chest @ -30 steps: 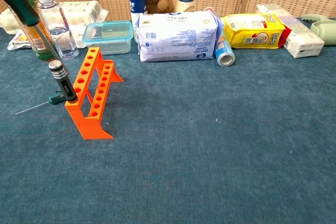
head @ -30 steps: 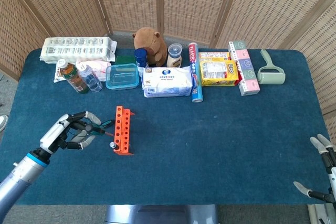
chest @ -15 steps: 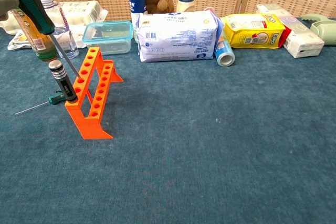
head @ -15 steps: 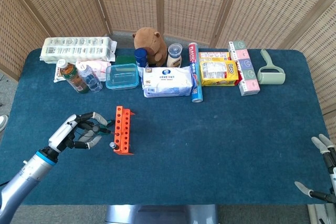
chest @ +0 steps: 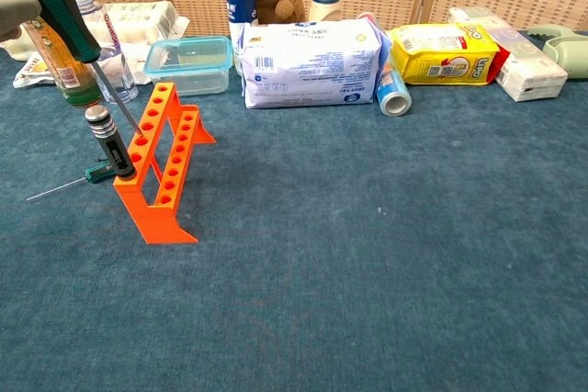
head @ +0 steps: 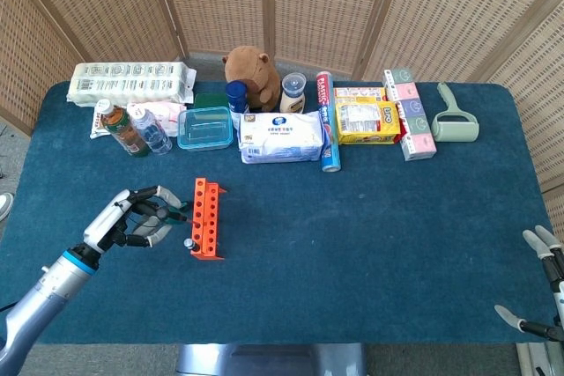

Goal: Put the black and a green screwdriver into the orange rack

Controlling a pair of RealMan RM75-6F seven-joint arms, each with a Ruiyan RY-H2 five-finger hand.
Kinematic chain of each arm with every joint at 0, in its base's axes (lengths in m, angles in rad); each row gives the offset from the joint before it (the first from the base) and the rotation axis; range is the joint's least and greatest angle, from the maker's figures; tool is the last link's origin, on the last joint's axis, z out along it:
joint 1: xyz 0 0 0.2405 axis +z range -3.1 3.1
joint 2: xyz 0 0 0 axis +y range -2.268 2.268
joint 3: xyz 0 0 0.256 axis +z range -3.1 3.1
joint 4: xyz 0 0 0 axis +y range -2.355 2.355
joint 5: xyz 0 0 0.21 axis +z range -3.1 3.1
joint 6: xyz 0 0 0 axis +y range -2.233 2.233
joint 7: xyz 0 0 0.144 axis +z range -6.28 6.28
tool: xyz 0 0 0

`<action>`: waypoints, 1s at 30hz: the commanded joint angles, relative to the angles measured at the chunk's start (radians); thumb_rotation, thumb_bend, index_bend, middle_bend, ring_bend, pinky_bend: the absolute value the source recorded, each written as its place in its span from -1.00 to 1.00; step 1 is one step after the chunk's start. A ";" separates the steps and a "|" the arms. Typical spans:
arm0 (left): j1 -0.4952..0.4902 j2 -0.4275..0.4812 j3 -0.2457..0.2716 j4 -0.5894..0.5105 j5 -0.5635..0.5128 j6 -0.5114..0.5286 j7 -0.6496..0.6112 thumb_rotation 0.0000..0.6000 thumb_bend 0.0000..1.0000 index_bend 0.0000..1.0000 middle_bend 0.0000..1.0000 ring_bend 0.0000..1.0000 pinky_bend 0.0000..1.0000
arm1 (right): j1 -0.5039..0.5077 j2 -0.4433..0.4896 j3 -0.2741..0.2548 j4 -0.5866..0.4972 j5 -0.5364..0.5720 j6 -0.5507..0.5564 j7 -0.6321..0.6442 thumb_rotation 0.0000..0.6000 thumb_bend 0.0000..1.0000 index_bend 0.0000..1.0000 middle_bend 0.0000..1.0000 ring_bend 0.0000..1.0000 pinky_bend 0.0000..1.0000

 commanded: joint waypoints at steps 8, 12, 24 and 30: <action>-0.024 -0.009 0.021 0.002 -0.020 0.007 0.020 1.00 0.27 -0.14 0.61 0.45 0.70 | -0.001 0.002 0.000 0.001 0.000 0.002 0.005 1.00 -0.93 -1.00 -1.00 -0.98 -1.00; -0.030 -0.014 0.027 0.002 -0.028 0.010 0.025 1.00 0.27 -0.14 0.61 0.45 0.70 | -0.003 0.003 0.000 0.002 0.000 0.005 0.008 1.00 -0.93 -1.00 -1.00 -0.98 -1.00; -0.045 -0.024 0.041 0.004 -0.048 0.018 0.036 1.00 0.27 -0.14 0.61 0.45 0.70 | -0.006 0.006 -0.002 0.007 -0.005 0.011 0.021 1.00 -0.93 -1.00 -1.00 -0.98 -1.00; -0.050 -0.033 0.051 0.016 -0.048 0.018 0.030 1.00 0.27 -0.14 0.61 0.45 0.70 | -0.006 0.007 -0.002 0.007 -0.004 0.011 0.022 1.00 -0.93 -1.00 -1.00 -0.98 -1.00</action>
